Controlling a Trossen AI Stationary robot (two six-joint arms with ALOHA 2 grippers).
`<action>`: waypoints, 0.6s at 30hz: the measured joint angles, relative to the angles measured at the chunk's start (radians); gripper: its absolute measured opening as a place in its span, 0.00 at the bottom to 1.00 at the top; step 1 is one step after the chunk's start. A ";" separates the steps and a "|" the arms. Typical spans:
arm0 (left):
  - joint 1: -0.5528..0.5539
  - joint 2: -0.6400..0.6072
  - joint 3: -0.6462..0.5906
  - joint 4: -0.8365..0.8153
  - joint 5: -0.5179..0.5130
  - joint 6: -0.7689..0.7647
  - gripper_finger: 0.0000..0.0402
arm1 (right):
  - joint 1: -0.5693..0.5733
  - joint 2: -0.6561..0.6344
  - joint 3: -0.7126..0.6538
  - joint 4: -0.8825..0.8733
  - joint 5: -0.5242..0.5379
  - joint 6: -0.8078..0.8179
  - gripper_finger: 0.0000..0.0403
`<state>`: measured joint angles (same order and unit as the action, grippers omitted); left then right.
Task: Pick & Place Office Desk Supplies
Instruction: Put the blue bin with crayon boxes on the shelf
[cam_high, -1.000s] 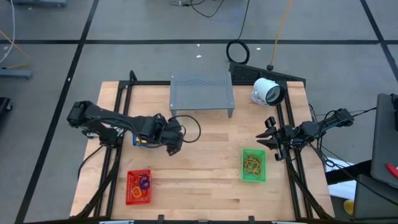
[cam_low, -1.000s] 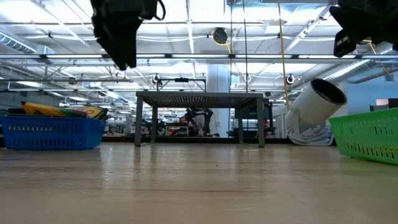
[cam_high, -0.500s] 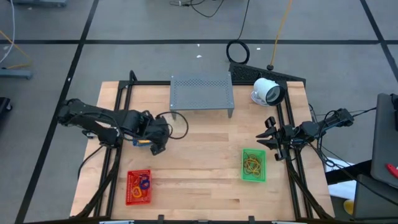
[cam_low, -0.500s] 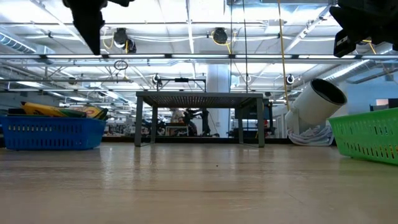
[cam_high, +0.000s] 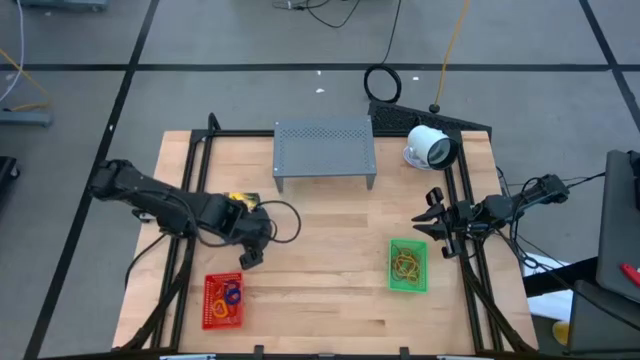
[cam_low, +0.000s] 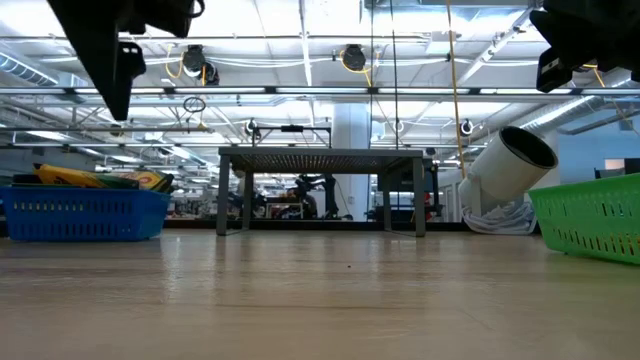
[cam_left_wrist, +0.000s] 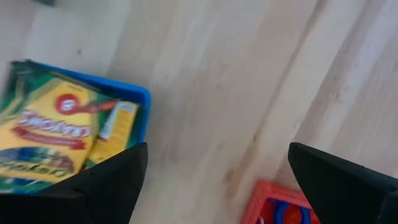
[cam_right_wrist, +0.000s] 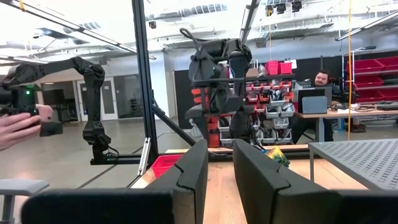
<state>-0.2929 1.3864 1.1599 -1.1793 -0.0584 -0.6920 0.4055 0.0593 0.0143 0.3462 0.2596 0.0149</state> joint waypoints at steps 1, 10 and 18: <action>-0.006 -0.003 -0.010 0.008 0.006 -0.003 0.98 | 0.000 0.000 0.000 0.000 0.000 0.000 0.16; -0.038 -0.015 -0.083 0.034 0.051 -0.070 0.98 | 0.000 0.000 0.000 0.000 0.000 0.000 0.16; -0.056 -0.015 -0.137 0.089 0.067 -0.057 0.98 | 0.000 0.000 0.000 0.000 0.000 0.000 0.16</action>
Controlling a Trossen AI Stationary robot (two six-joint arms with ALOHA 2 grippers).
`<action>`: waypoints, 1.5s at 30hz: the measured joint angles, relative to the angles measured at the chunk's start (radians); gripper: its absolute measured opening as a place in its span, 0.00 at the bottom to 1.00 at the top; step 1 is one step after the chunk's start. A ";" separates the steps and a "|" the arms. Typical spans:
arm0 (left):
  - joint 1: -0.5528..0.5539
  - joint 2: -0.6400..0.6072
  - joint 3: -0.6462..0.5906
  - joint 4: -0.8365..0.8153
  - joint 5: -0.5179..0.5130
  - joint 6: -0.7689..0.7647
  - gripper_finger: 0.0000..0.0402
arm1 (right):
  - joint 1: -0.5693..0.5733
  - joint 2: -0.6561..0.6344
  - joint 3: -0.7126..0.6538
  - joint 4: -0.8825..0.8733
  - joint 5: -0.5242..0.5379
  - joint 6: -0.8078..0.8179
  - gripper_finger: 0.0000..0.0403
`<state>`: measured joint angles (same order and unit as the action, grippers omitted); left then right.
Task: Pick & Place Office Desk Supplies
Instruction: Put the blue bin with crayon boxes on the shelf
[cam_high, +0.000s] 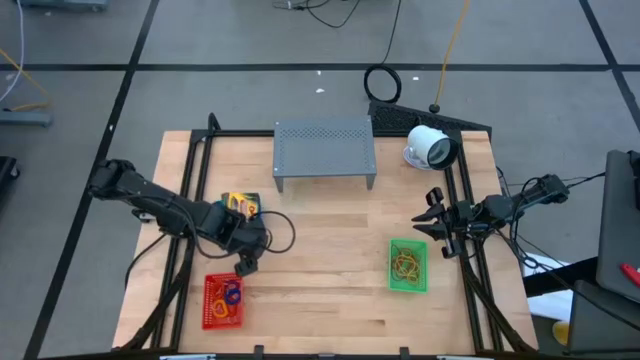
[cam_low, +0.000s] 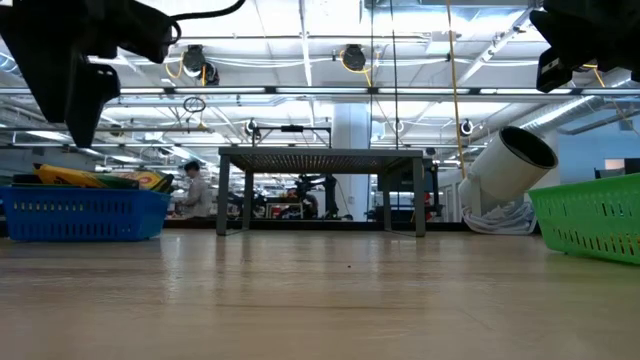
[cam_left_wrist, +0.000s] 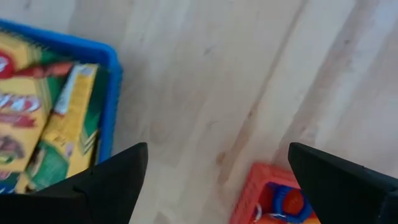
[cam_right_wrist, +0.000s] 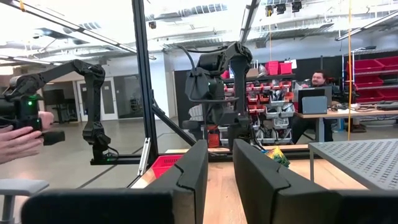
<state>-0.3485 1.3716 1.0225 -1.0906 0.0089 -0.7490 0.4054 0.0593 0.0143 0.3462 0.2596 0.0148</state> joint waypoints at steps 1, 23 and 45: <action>-0.003 0.000 -0.002 -0.003 -0.013 -0.012 0.98 | 0.000 0.000 0.000 0.000 0.000 0.000 0.16; 0.047 0.001 -0.093 0.081 -0.003 -0.043 0.98 | 0.000 0.000 0.000 0.000 0.000 0.000 0.16; 0.096 0.001 -0.165 0.135 -0.009 0.060 0.98 | 0.000 0.000 0.000 0.000 0.000 0.000 0.16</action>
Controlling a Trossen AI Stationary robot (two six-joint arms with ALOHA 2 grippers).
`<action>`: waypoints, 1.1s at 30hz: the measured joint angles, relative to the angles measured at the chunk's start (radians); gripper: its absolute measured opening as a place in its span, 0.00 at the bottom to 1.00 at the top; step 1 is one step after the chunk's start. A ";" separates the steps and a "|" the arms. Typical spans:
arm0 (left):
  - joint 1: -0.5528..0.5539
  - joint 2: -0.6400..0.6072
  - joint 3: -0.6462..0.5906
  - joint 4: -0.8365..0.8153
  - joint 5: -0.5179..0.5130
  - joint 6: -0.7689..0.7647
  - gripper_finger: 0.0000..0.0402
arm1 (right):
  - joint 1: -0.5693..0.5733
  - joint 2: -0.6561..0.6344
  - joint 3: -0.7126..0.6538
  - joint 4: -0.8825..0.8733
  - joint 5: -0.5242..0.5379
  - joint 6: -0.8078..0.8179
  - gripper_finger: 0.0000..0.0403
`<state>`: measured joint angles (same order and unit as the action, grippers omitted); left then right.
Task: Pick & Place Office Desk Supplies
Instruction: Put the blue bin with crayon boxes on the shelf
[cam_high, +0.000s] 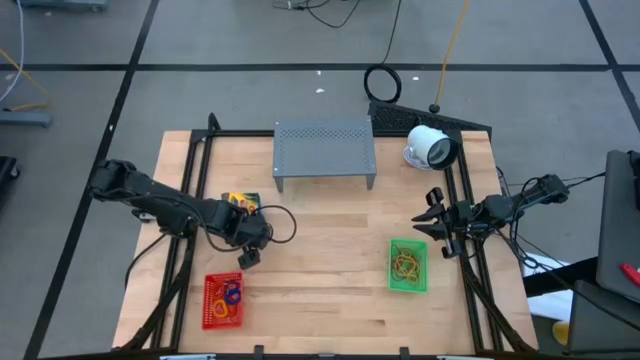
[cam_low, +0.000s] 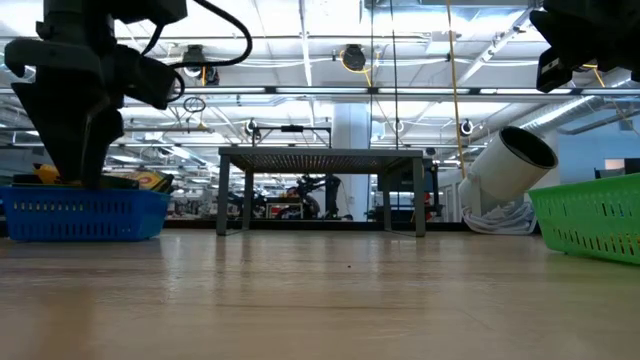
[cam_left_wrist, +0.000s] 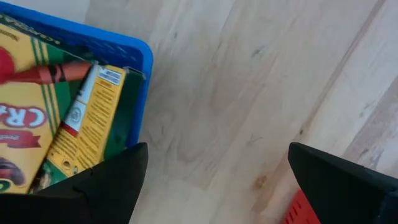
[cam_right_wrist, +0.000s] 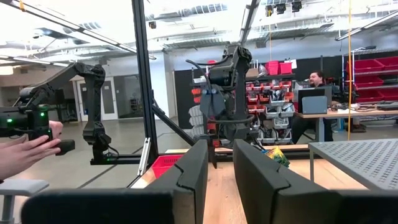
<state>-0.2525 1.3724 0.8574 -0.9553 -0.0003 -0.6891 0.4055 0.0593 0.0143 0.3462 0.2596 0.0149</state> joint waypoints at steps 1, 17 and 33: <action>0.005 0.000 0.000 -0.002 -0.001 0.009 0.98 | 0.000 0.000 0.000 0.000 0.000 0.000 0.16; 0.044 0.000 0.000 -0.027 0.017 0.055 0.98 | 0.000 0.000 0.000 0.000 0.000 0.000 0.16; 0.044 0.000 0.000 -0.038 0.016 0.053 0.98 | 0.000 0.000 0.000 0.000 0.000 0.000 0.16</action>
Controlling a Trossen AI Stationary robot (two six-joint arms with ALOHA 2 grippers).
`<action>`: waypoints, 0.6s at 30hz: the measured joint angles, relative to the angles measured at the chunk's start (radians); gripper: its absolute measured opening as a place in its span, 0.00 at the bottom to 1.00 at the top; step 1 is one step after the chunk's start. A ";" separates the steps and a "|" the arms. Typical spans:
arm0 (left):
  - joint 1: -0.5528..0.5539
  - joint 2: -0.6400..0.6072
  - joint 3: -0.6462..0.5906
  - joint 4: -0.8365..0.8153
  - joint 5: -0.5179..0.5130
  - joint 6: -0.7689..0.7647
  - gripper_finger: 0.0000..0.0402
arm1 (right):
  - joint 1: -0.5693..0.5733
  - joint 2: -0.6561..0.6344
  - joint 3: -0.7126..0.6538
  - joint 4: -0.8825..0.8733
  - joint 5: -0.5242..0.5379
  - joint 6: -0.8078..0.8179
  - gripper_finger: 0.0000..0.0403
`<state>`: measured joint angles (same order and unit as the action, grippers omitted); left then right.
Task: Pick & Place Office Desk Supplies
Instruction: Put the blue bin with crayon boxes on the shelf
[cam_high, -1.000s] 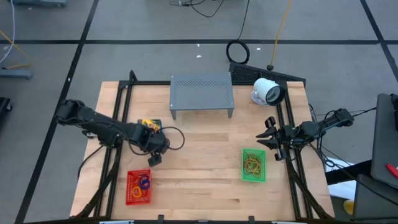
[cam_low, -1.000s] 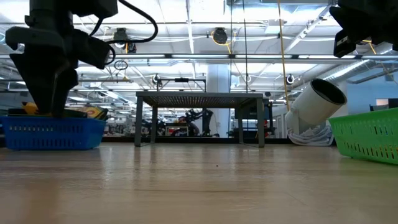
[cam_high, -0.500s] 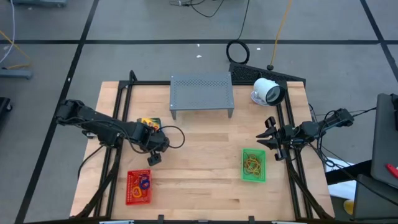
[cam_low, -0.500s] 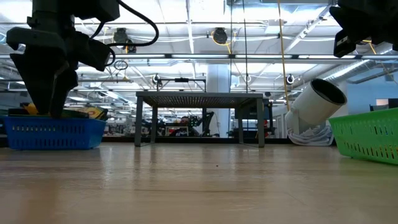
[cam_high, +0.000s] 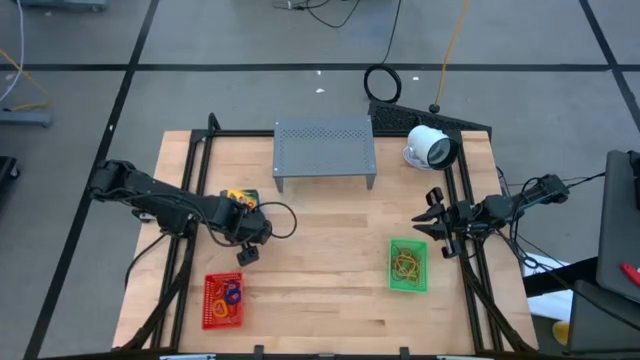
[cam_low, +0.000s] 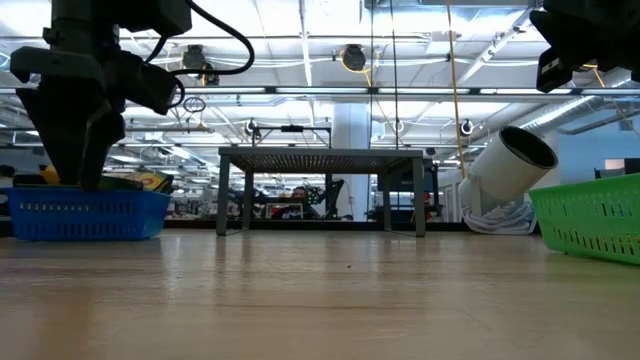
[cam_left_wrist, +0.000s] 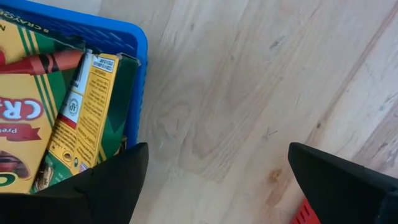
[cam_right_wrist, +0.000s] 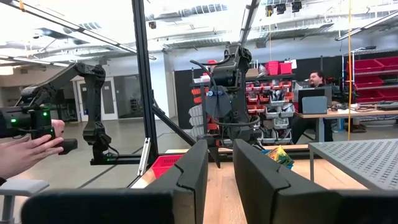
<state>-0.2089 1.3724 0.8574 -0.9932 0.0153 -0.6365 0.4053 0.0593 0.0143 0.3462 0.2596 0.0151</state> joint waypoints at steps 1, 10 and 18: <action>0.000 0.000 0.000 0.000 -0.002 0.000 0.98 | 0.000 0.000 0.000 0.000 0.000 0.000 0.16; -0.003 -0.054 0.000 0.000 -0.020 -0.005 0.98 | 0.000 0.000 0.000 0.000 0.000 0.000 0.16; -0.006 -0.066 0.000 -0.023 -0.047 -0.009 0.98 | 0.000 0.000 0.000 0.000 0.000 0.000 0.16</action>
<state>-0.2153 1.3067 0.8574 -1.0161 -0.0320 -0.6453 0.4057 0.0593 0.0143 0.3466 0.2596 0.0147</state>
